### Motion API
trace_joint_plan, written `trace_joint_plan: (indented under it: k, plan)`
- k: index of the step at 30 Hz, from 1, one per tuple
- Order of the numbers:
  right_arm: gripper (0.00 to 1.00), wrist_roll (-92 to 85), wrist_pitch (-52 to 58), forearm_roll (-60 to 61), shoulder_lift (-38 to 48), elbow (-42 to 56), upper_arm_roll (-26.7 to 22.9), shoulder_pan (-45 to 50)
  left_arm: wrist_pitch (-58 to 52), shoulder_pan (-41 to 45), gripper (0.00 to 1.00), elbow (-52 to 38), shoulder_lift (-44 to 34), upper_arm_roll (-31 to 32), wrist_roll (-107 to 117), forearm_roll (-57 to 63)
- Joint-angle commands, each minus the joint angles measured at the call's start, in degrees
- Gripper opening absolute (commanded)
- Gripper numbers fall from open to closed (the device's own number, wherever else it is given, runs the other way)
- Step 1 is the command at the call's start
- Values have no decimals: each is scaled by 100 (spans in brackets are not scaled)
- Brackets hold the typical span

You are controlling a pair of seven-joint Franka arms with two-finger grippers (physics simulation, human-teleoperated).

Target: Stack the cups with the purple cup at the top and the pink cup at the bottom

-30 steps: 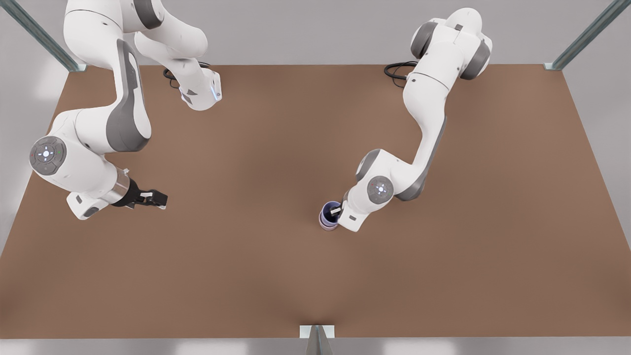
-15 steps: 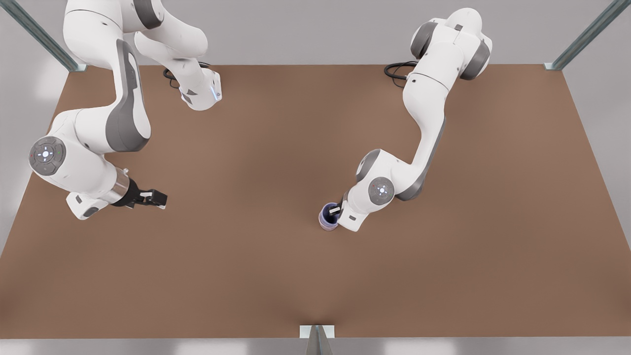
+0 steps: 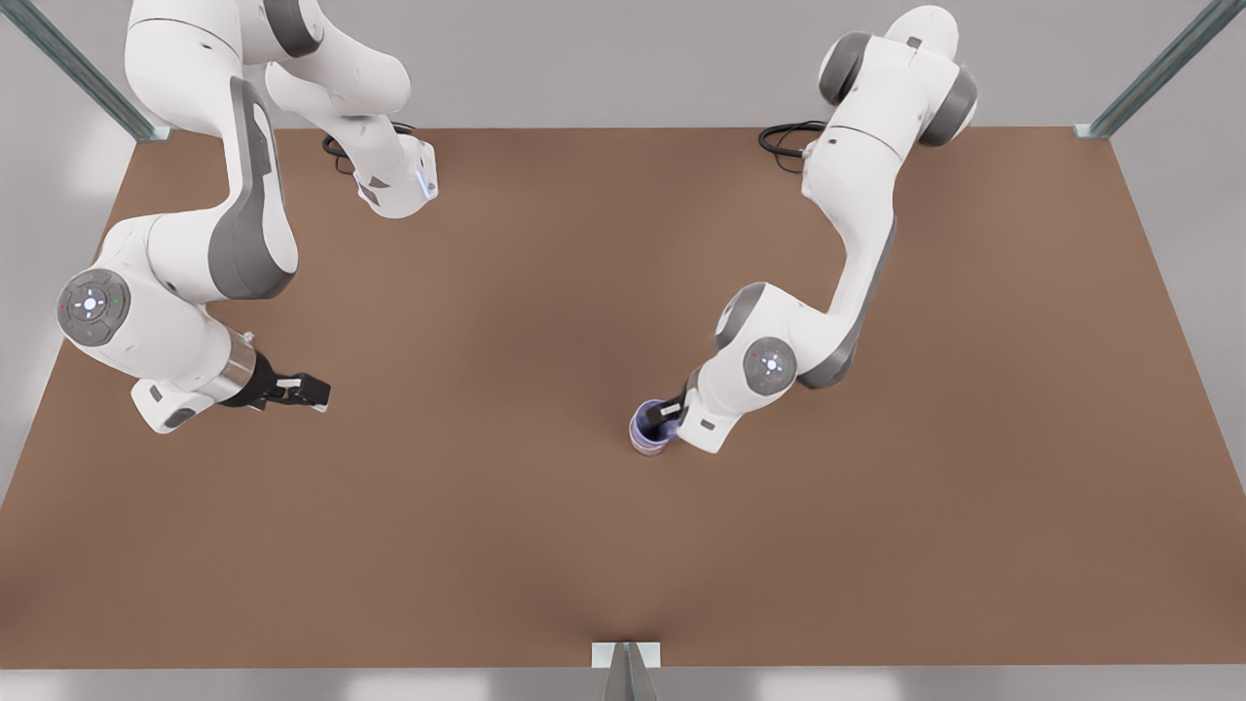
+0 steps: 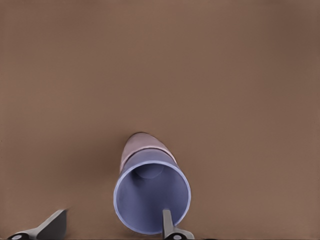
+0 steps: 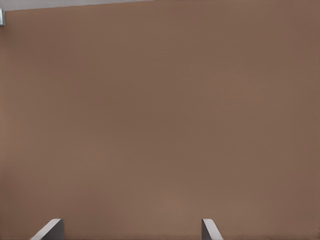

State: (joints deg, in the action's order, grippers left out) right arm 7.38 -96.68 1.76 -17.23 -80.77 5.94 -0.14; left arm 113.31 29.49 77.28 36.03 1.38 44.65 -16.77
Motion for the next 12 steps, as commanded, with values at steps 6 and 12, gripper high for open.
trace_joint_plan:
  k: [6,12]
  plan:
    - [100,0,-44,0,-8,-9,-5,6,-3535,-1305,100,-925,-843,-463,-3902,1887]
    - [100,9,-53,-9,-8,-9,4,14,-2340,-1639,100,727,-2179,-490,-3850,1993]
